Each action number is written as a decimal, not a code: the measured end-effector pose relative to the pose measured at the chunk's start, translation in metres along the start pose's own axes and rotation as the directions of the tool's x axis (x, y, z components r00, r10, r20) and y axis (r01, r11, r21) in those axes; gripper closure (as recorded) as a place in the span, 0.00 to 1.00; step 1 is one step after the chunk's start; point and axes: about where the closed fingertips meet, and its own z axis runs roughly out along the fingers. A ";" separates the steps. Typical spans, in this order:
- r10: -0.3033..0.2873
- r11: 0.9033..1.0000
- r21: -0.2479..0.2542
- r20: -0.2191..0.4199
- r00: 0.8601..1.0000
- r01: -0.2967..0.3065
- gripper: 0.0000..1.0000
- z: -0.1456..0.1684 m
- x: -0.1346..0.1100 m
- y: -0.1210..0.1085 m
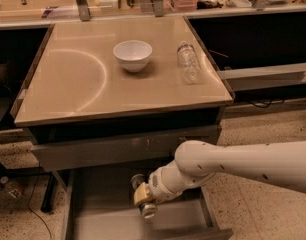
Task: Place redbull can into middle drawer
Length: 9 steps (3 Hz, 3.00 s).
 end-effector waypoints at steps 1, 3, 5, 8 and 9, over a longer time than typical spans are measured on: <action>0.000 1.000 0.000 0.000 1.000 0.000 1.00 0.000 0.000 0.000; 0.052 0.993 -0.109 0.014 0.999 -0.051 1.00 0.058 -0.014 -0.036; 0.090 0.984 -0.154 0.013 0.996 -0.087 1.00 0.093 -0.022 -0.054; 0.127 0.975 -0.187 0.045 0.991 -0.116 1.00 0.156 -0.048 -0.075; 0.147 0.975 -0.176 0.042 0.988 -0.138 1.00 0.173 -0.052 -0.085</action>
Offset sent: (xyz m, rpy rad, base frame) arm 0.0085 0.0070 -0.0927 0.1737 0.0778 -0.0871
